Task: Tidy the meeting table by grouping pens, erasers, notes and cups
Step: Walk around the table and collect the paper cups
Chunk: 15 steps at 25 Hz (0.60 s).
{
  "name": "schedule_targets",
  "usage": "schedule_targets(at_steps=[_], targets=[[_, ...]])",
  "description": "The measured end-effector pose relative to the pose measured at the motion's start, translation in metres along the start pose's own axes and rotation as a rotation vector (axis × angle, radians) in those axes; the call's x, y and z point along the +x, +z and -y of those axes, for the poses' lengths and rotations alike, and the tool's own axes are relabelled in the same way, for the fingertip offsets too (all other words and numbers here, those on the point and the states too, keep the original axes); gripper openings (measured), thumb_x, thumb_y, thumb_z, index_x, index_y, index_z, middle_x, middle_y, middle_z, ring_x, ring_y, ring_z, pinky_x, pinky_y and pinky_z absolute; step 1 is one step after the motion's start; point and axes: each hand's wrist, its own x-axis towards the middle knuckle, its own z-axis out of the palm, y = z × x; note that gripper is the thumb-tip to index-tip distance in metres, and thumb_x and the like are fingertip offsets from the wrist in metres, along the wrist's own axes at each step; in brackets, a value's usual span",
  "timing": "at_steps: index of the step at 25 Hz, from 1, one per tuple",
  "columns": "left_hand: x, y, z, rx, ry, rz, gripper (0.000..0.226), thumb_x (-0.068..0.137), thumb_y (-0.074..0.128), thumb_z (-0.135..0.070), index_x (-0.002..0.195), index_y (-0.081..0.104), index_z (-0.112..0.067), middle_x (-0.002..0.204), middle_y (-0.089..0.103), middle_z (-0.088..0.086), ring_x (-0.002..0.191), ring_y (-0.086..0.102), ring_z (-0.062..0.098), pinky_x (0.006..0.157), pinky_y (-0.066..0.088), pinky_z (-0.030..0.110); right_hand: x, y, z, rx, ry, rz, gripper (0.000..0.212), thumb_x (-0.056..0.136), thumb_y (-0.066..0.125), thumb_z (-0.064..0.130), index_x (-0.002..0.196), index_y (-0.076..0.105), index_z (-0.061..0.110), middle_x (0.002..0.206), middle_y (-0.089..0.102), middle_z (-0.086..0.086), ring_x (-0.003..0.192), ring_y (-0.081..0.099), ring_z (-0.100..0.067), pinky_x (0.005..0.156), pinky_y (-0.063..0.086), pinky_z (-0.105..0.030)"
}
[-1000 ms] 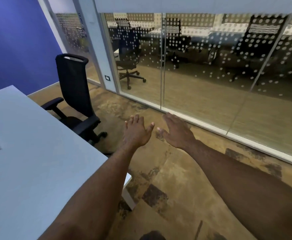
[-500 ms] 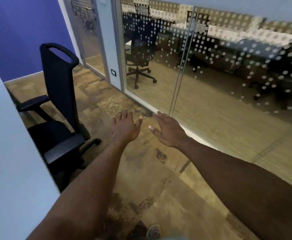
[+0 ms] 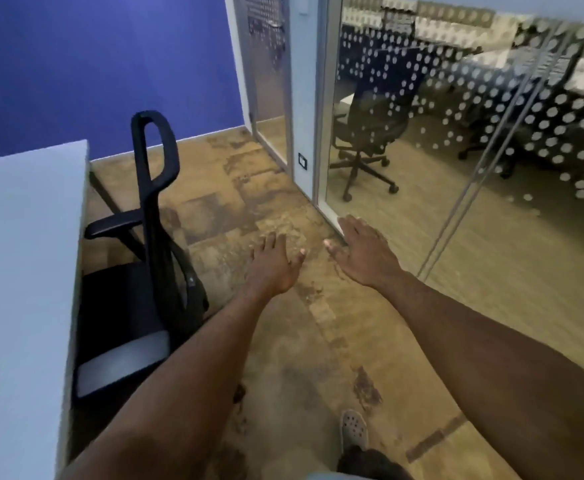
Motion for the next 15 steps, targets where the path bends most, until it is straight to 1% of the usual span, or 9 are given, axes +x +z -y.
schedule_targets(at_steps=[4,7,12,15], targets=[[0.096,-0.024,-0.001,-0.001,-0.119,-0.002,0.072,0.099,0.026,-0.058,0.154,0.018,-0.013,0.163,0.012,0.011,0.149,0.006,0.029,0.12,0.006,0.05,0.116,0.002,-0.014,-0.004,-0.158,0.072,0.075,0.091,0.024,0.069,0.149,0.023,0.022,0.159,0.022,-0.006,0.146,0.018,-0.025,0.116,0.016,-0.044],[0.164,-0.038,0.011,0.001,-0.205,-0.07,0.07,0.098,0.027,-0.059,0.152,0.024,-0.014,0.162,0.013,0.009,0.149,0.008,0.029,0.12,0.007,0.05,0.198,0.01,-0.009,0.023,-0.269,0.119,0.071,0.094,0.03,0.062,0.149,0.025,0.018,0.158,0.024,-0.009,0.145,0.02,-0.027,0.116,0.017,-0.043],[0.278,-0.042,0.061,-0.007,-0.427,-0.077,0.075,0.096,0.021,-0.064,0.152,0.021,-0.016,0.163,0.009,0.007,0.15,0.003,0.028,0.118,0.003,0.05,0.328,0.042,0.008,0.017,-0.375,0.179,0.074,0.093,0.025,0.066,0.152,0.02,0.021,0.161,0.017,-0.002,0.147,0.017,-0.022,0.116,0.013,-0.039],[0.365,-0.052,0.094,-0.025,-0.487,-0.117,0.076,0.095,0.02,-0.065,0.152,0.021,-0.014,0.163,0.01,0.009,0.149,0.006,0.031,0.117,0.004,0.051,0.417,0.066,0.02,0.034,-0.442,0.195,0.075,0.094,0.025,0.065,0.152,0.021,0.017,0.16,0.019,-0.006,0.147,0.017,-0.025,0.117,0.014,-0.042]])
